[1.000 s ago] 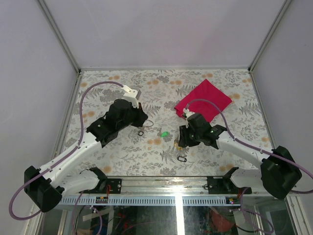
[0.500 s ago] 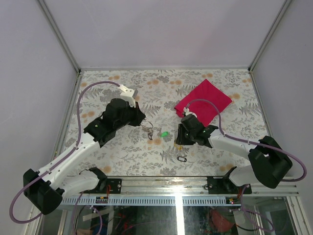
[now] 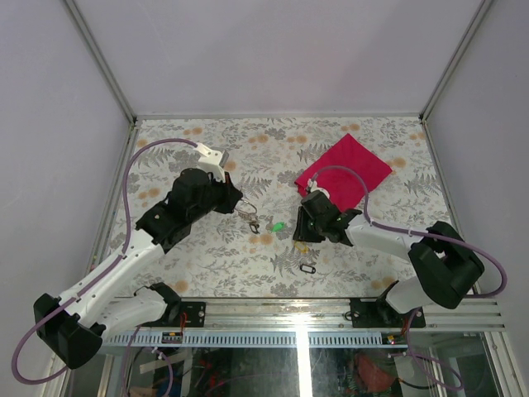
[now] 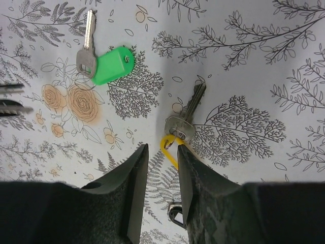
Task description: Put the keys on the keyring
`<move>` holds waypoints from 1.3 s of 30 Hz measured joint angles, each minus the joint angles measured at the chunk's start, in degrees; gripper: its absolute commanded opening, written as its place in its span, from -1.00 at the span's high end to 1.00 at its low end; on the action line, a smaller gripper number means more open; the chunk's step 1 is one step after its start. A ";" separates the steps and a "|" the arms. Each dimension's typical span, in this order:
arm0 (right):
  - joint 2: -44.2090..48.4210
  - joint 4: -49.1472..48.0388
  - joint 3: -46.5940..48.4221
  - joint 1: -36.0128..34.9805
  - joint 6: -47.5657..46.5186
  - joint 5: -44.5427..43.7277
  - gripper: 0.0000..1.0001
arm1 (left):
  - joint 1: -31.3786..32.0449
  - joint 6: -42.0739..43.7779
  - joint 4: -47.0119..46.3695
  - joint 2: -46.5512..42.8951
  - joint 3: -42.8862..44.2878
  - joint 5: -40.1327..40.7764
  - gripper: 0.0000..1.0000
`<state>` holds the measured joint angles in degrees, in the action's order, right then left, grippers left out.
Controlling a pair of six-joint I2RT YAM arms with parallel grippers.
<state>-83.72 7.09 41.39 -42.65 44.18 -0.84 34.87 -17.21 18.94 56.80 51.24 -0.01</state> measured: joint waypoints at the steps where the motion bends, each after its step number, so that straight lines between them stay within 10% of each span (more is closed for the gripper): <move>1: -0.15 -0.11 0.13 0.00 0.02 0.00 0.30 | 0.00 0.02 -0.02 0.00 0.00 0.00 1.00; 18: -3.78 -0.09 1.95 0.00 -0.02 0.00 0.40 | -0.02 0.55 0.04 0.02 0.00 -0.02 1.00; 29: -4.42 -0.07 2.36 0.00 -0.37 -0.04 0.99 | -0.02 0.79 0.09 0.02 0.00 -0.02 1.00; 39: -2.60 -0.09 2.16 0.00 -4.28 -0.20 1.00 | -0.02 0.79 0.11 0.02 -0.02 -0.09 1.00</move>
<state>-86.32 7.01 43.55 -42.65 39.90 -1.04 34.85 -16.43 19.05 56.82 51.22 -0.10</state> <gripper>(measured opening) 0.008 0.029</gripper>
